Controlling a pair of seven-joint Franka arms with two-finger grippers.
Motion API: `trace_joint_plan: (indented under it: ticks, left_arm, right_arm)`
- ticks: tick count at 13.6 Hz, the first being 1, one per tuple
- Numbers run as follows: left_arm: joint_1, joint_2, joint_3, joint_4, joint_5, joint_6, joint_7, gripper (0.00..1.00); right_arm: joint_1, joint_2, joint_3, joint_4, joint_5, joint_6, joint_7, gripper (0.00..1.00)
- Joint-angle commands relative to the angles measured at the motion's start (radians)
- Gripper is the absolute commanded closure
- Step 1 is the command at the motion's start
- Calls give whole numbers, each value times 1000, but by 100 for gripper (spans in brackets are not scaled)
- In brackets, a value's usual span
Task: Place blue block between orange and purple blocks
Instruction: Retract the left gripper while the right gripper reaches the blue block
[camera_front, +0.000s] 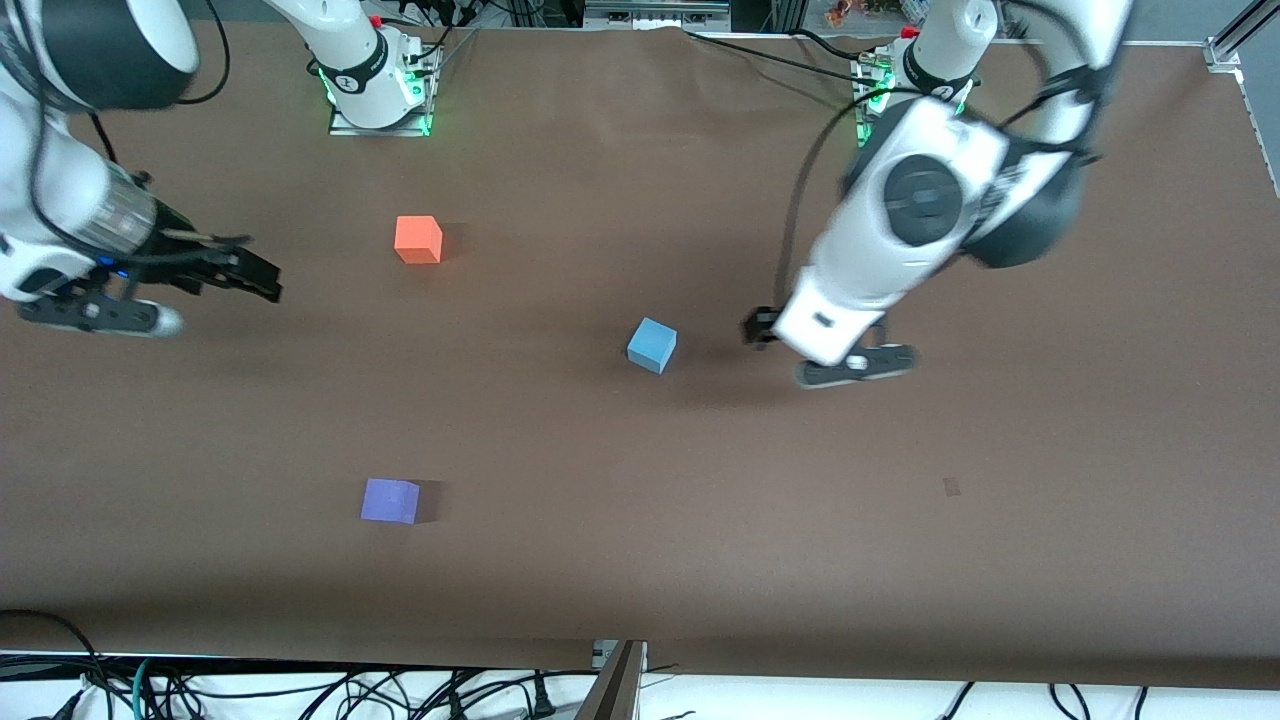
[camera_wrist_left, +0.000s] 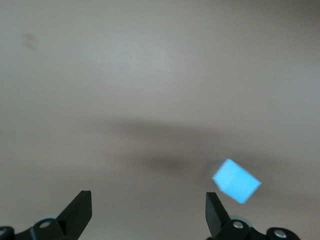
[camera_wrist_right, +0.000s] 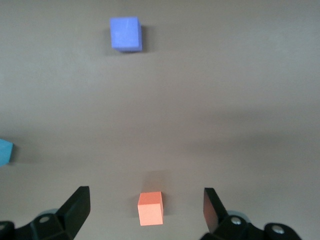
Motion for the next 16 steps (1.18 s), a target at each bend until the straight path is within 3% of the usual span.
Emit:
trace_joint_plan:
  ticks: [1,3,5,8,12,16]
  left_arm:
    - [83,-99,80,-36,-9,-102,243,0]
    - [169,-142,116,-30,-20,-187,455,0]
    - [186,-188,172,-25,-22,-265,525,0]
    - [234,-230,193,-22,-23,-348,559,0]
    - [233,-222,182,-18,-11,-371,557,0]
    - [236,-215,182,-16,-8,-371,556,0]
  right_arm:
    - [37,52,-4,13,-14,3,-4,0]
    - [51,139,-4,14,-11,15,3,0]
    - [106,156,-1,14,6,56,21,0]
    - [204,224,13,18,67,153,351,0]
    - [381,328,26,27,187,395,735,0]
    - [528,490,26,94,195,613,969,0]
